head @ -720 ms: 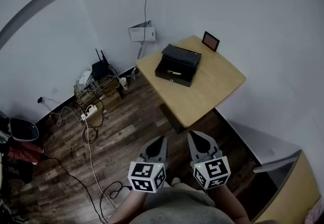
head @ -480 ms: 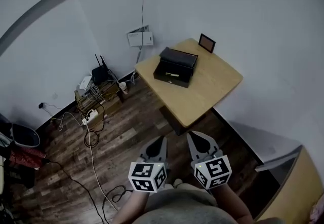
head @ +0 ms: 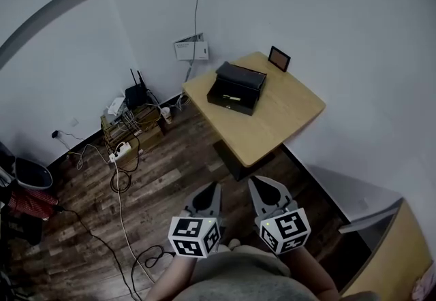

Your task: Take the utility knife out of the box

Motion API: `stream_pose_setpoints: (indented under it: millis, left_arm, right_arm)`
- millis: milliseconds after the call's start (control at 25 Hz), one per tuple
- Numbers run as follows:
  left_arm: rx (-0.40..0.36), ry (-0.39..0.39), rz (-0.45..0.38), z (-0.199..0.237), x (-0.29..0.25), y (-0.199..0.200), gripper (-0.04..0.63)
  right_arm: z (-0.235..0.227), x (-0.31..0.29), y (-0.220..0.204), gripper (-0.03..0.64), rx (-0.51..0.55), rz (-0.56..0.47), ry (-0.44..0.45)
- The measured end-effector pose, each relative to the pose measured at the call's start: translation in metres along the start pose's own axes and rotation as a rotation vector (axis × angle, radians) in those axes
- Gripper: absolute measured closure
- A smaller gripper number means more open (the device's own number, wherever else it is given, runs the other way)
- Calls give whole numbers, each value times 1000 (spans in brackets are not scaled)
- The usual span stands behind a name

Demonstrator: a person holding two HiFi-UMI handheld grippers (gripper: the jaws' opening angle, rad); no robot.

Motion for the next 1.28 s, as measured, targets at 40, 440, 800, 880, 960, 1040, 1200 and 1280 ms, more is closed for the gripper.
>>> stream_pose_setpoints:
  millis: [40, 440, 800, 880, 960, 1040, 1200, 1280]
  left_arm:
    - [-1, 2, -1, -1, -1, 0, 591]
    - [5, 42, 2, -3, -2, -3, 592]
    - [32, 61, 10, 14, -28, 0, 591]
    - [31, 53, 11, 18, -40, 3, 592]
    - [28, 41, 13, 22, -56, 7, 592]
    - [26, 28, 16, 27, -75, 13, 591]
    - [20, 6, 21, 42, -111, 30, 592]
    - [16, 0, 25, 53, -129, 39, 592]
  right_arm:
    - [-1, 0, 0, 617, 2, -2, 4]
    - [-5, -3, -3, 617, -6, -1, 38]
    - [-21, -26, -10, 617, -35, 31, 36]
    - [-28, -34, -10, 617, -38, 33, 34]
    - [-37, -46, -10, 617, -38, 38, 30]
    - [-48, -62, -9, 617, -42, 44, 29]
    - [-70, -98, 0, 617, -42, 45, 22]
    - [-80, -117, 5, 617, -41, 43, 12]
Point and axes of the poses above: the fingertips, and each gripper's own axes: x backward along the fingers, z to its left, y out of its top, the point moved 5 cm from there along x, backward along the fingers, and after that the axes turned 2 degrees about x, right-handed, at the moved point
